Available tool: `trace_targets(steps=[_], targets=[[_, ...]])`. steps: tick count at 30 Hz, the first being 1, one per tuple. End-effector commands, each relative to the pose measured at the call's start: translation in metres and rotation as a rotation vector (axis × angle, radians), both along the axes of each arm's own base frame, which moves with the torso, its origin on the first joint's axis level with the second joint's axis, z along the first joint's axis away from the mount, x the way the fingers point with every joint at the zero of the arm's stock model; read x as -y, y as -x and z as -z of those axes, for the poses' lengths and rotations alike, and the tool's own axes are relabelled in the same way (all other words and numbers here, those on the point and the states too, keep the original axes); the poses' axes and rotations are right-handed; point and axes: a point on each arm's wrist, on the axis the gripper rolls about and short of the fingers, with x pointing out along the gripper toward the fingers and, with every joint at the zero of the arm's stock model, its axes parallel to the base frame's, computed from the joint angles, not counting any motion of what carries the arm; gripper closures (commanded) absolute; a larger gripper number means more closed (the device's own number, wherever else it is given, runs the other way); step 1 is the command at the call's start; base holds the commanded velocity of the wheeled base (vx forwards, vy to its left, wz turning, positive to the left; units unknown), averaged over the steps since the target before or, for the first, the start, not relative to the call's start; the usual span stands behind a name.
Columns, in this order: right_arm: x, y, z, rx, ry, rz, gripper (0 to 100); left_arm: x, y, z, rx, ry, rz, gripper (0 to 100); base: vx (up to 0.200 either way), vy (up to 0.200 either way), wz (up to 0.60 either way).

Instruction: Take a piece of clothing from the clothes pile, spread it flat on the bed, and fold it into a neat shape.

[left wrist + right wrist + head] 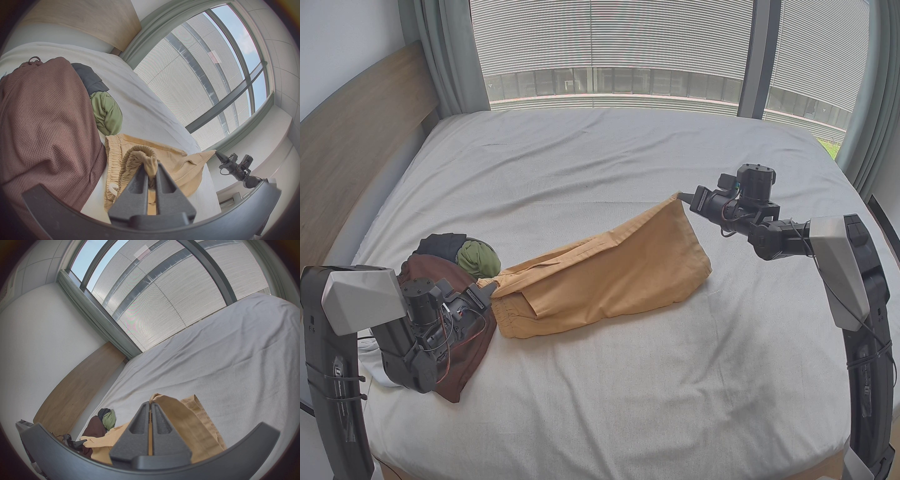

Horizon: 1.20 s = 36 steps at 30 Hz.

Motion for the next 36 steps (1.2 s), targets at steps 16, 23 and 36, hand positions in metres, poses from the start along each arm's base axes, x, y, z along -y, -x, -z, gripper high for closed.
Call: trace_targets(steps=[16, 23, 36], targets=[[-0.005, -0.013, 0.065, -0.117, 0.014, 0.026, 100, -0.003, -0.015, 0.013, 0.01, 0.0, -0.022, 100, 0.0, 0.0, 0.0], [-0.003, -0.014, 0.062, -0.084, 0.007, 0.029, 100, -0.001, -0.016, 0.014, 0.009, 0.0, -0.016, 100, 0.0, 0.0, 0.0], [-0.002, -0.014, 0.052, -0.071, -0.018, 0.055, 0, -0.004, -0.021, 0.009, 0.035, 0.01, -0.062, 0, 0.0, 0.0, 0.0]])
